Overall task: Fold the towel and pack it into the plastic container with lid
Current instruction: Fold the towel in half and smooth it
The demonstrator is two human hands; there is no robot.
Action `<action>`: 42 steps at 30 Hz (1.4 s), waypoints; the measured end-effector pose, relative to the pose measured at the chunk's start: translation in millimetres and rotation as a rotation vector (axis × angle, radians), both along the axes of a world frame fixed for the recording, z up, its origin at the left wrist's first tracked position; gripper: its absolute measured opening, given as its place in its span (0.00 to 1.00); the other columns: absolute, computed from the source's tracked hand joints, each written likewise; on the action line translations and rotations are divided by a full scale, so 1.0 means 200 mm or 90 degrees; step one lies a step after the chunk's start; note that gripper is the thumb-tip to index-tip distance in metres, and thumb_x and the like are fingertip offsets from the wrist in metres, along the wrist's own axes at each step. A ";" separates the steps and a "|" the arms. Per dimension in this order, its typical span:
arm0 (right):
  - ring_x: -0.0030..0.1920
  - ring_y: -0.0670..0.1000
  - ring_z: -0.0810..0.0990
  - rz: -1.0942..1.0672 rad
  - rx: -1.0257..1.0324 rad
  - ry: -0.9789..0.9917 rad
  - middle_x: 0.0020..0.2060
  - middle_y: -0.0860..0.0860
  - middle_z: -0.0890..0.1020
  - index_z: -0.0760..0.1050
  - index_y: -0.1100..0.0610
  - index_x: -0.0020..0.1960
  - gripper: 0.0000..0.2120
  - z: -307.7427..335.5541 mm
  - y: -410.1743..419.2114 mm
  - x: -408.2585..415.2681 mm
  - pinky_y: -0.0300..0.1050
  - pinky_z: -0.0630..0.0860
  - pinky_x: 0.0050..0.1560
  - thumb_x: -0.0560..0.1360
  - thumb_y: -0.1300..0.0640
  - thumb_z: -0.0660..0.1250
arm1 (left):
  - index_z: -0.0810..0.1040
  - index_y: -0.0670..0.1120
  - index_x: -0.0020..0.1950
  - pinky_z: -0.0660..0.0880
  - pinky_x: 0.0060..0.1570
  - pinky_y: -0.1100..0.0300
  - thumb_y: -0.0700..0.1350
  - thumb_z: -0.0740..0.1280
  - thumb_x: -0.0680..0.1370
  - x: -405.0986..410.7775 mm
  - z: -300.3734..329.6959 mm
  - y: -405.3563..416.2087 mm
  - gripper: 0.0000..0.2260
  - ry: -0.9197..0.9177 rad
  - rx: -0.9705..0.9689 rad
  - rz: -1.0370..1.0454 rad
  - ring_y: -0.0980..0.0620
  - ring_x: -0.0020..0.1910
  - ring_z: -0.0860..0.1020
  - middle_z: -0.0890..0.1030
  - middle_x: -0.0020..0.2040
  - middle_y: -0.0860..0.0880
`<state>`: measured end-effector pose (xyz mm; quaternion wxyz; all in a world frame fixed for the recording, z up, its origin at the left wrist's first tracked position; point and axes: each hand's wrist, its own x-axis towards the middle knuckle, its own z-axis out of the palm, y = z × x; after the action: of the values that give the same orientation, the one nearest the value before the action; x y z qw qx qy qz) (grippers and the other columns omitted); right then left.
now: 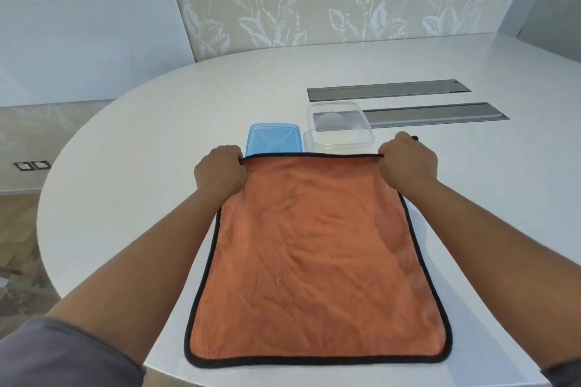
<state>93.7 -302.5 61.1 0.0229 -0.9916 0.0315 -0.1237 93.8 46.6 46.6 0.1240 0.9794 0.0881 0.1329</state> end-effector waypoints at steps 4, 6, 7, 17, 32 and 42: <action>0.38 0.58 0.72 0.011 0.073 -0.105 0.44 0.52 0.67 0.81 0.56 0.43 0.11 0.07 -0.02 0.01 0.43 0.60 0.33 0.76 0.61 0.61 | 0.82 0.48 0.52 0.68 0.41 0.54 0.47 0.65 0.78 -0.01 0.09 0.01 0.08 -0.094 -0.036 0.000 0.46 0.41 0.73 0.76 0.55 0.46; 0.40 0.57 0.72 0.022 0.097 -0.167 0.45 0.51 0.66 0.81 0.56 0.43 0.10 0.09 -0.04 0.00 0.43 0.61 0.34 0.76 0.60 0.62 | 0.82 0.47 0.52 0.69 0.40 0.53 0.46 0.65 0.78 -0.02 0.14 0.01 0.08 -0.158 -0.029 -0.018 0.45 0.43 0.74 0.75 0.54 0.45; 0.41 0.57 0.72 0.027 0.103 -0.189 0.45 0.51 0.66 0.82 0.56 0.44 0.09 0.10 -0.05 -0.01 0.44 0.62 0.35 0.76 0.59 0.62 | 0.82 0.46 0.51 0.69 0.40 0.53 0.46 0.65 0.78 -0.03 0.17 0.02 0.07 -0.189 -0.015 -0.030 0.43 0.46 0.75 0.75 0.54 0.46; 0.54 0.56 0.67 0.131 -0.097 -0.029 0.47 0.47 0.76 0.78 0.48 0.35 0.10 0.15 -0.04 -0.19 0.51 0.60 0.50 0.66 0.43 0.64 | 0.73 0.54 0.38 0.64 0.41 0.55 0.50 0.67 0.71 -0.13 0.28 0.11 0.04 0.108 0.095 -0.294 0.52 0.40 0.76 0.77 0.38 0.56; 0.38 0.48 0.77 0.201 0.031 0.448 0.25 0.45 0.77 0.71 0.52 0.35 0.11 0.08 -0.08 -0.49 0.53 0.60 0.57 0.60 0.45 0.63 | 0.65 0.51 0.33 0.60 0.25 0.64 0.40 0.68 0.68 -0.44 0.13 0.10 0.12 0.447 0.030 -0.347 0.59 0.22 0.65 0.67 0.23 0.59; 0.40 0.48 0.80 0.236 0.113 0.301 0.35 0.44 0.81 0.78 0.49 0.37 0.17 0.03 -0.03 -0.44 0.46 0.74 0.41 0.75 0.37 0.67 | 0.78 0.56 0.33 0.70 0.36 0.68 0.62 0.70 0.77 -0.47 0.03 0.04 0.16 0.372 -0.177 -0.355 0.57 0.37 0.81 0.82 0.34 0.59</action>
<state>4.8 -308.4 67.5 0.1236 -0.9757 -0.1349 0.1202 -1.1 55.3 53.6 0.2558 0.9363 -0.1314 -0.2018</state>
